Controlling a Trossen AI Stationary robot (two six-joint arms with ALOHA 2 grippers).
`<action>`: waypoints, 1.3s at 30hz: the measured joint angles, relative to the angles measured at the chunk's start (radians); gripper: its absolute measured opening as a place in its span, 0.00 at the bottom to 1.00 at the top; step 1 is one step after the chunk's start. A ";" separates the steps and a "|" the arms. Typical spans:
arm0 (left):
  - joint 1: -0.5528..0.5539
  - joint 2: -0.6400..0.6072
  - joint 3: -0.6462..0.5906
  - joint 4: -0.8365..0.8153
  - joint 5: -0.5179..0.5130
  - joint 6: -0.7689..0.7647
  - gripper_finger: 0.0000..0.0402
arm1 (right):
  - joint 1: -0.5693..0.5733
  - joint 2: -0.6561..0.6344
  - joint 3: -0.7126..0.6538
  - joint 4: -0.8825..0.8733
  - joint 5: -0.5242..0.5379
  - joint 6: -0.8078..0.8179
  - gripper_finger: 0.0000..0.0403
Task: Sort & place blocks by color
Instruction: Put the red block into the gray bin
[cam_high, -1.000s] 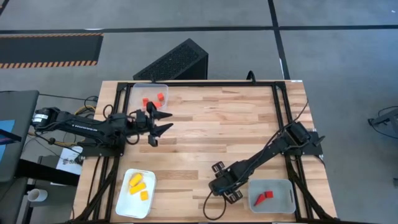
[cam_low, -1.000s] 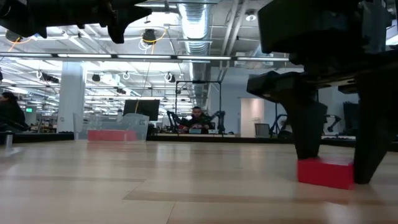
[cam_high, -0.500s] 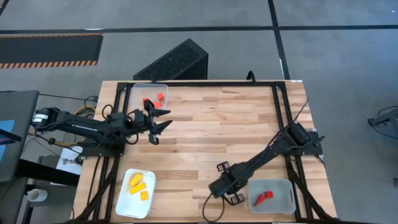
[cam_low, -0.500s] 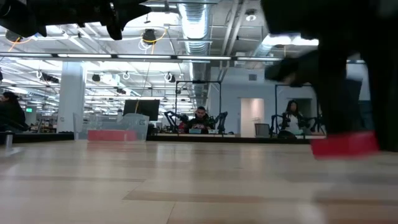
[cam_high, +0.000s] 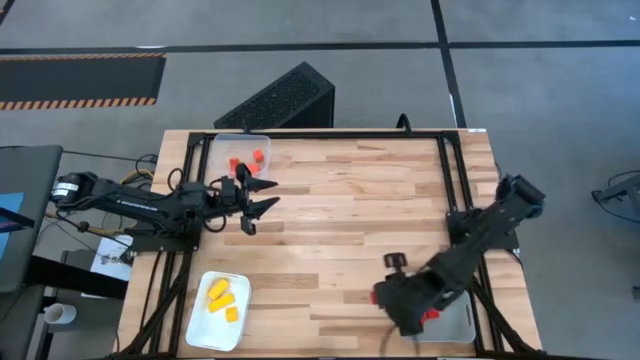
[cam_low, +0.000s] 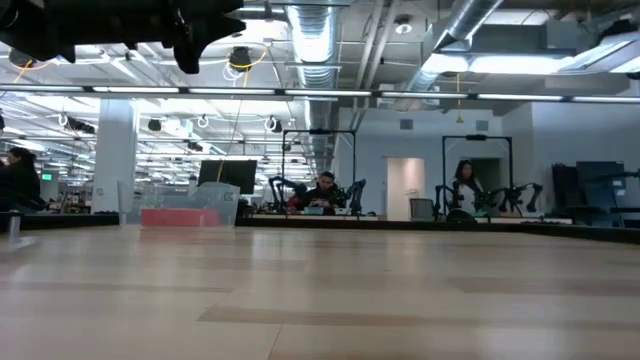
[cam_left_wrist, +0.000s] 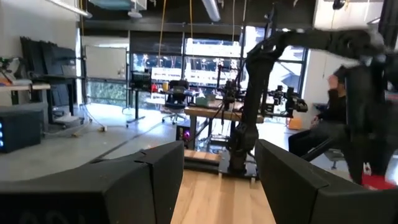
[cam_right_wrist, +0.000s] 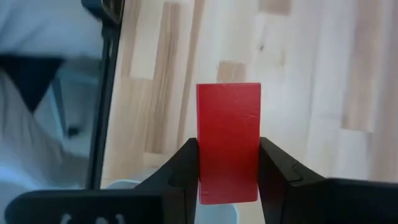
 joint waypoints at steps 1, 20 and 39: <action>0.000 0.006 0.000 0.002 0.001 -0.007 0.46 | 0.021 -0.022 -0.001 -0.007 0.036 0.036 0.30; 0.000 0.053 0.000 0.146 0.022 0.035 0.46 | 0.326 -0.096 -0.391 0.226 0.087 0.766 0.32; 0.000 0.053 0.025 0.167 0.073 0.019 0.46 | 0.302 -0.154 -0.391 0.183 0.286 0.737 0.67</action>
